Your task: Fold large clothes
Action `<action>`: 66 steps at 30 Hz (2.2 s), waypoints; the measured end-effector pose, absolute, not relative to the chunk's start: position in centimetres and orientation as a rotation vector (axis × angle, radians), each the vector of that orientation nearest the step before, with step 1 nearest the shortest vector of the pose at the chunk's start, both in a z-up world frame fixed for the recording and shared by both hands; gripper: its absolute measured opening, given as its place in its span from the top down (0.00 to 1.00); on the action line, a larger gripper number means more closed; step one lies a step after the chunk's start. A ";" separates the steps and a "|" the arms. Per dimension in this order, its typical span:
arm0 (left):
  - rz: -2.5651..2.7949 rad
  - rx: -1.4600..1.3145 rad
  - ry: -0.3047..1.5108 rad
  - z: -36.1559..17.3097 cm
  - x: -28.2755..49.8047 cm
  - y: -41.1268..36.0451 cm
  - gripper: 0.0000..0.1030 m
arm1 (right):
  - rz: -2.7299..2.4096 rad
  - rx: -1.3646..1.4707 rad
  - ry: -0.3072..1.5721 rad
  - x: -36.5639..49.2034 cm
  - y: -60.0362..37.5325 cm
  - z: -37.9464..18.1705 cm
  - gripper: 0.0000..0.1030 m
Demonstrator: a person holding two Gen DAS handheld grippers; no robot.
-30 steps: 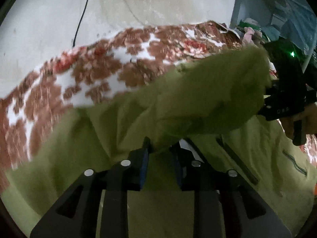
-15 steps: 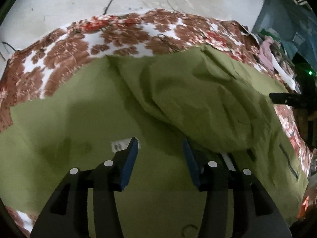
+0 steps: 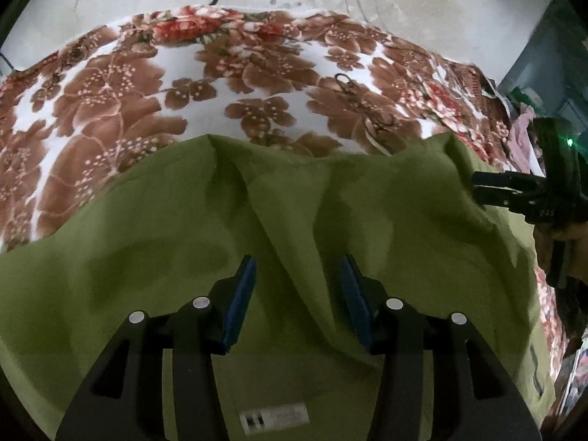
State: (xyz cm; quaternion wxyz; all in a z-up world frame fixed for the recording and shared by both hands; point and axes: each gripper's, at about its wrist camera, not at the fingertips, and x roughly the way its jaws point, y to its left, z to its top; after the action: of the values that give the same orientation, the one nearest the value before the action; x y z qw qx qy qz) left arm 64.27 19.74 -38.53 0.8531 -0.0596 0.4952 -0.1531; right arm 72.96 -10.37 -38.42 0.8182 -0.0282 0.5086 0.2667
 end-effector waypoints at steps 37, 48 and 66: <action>-0.265 0.115 0.991 -38.6 75.0 17.1 0.67 | 0.560 -0.078 1.020 79.6 -7.3 -40.0 0.79; -0.104 0.016 0.873 -34.0 63.8 14.7 0.24 | 0.381 -0.097 0.970 71.3 -6.6 -36.7 0.29; -0.082 0.019 0.975 -41.8 61.9 15.0 0.16 | 0.390 -0.185 1.010 68.3 -8.4 -42.0 0.39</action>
State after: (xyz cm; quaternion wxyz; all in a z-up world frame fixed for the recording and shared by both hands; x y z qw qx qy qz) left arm 61.94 15.02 -41.79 0.8827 0.0090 0.4682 -0.0394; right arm 68.27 -8.37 -41.99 0.8530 -0.0879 0.4798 0.1854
